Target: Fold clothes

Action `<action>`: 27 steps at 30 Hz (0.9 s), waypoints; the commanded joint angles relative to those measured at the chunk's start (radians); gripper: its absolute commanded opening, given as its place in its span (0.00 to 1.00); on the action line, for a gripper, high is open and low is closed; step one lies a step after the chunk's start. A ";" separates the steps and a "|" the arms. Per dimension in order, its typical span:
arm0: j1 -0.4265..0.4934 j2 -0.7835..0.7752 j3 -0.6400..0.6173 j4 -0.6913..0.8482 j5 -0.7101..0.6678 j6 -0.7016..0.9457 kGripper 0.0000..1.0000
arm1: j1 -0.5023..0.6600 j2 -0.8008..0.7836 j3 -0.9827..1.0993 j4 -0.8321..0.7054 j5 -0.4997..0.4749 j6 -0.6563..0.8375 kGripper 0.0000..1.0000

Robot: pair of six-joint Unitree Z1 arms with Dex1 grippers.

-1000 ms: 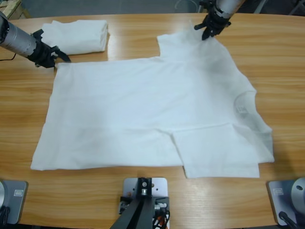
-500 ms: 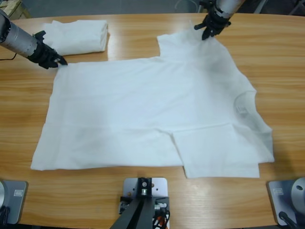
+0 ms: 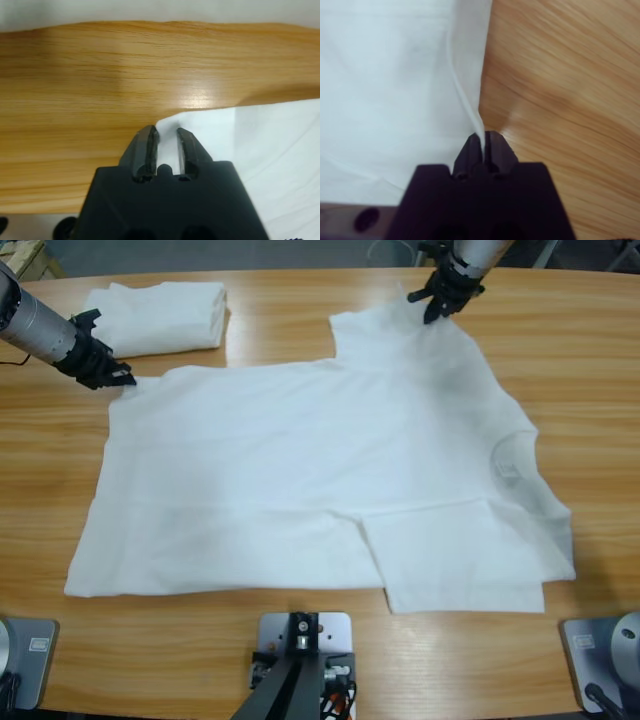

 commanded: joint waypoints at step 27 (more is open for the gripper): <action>-0.119 -0.444 0.273 0.123 0.065 -0.007 0.00 | 0.032 -0.620 0.570 0.187 0.355 0.132 0.00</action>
